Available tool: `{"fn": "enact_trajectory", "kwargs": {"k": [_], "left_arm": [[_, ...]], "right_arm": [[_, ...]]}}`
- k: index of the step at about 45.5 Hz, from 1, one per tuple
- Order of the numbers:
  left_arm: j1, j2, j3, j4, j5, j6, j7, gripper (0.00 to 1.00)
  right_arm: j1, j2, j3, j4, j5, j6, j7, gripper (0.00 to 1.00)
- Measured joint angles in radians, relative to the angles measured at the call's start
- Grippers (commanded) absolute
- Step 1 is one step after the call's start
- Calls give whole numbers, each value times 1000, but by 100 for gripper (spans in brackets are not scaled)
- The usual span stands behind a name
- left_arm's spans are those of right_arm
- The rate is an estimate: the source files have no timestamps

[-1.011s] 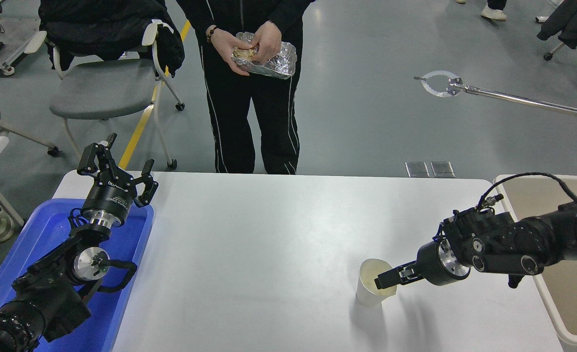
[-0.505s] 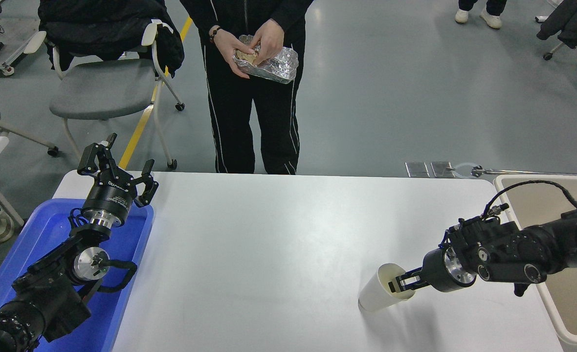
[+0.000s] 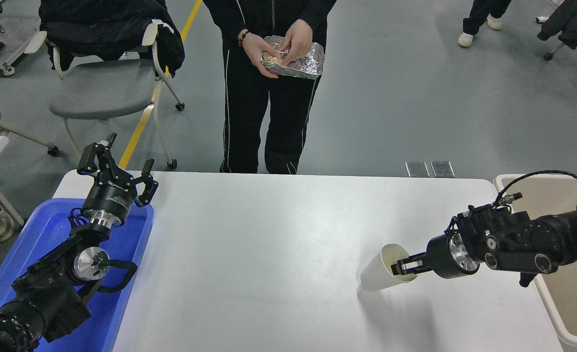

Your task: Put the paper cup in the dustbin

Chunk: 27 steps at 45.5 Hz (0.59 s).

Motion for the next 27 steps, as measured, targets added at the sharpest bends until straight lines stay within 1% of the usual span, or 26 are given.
{"fn": "enact_trajectory", "kwargs": {"k": [6,27], "left_arm": [[0,0,0,0,0,0,0,100],[0,0,0,0,0,0,1,100]], "right_arm": [[8,-54,82,33,13,14,20,0],[6,-230,382,107,180,77,55,0]]}}
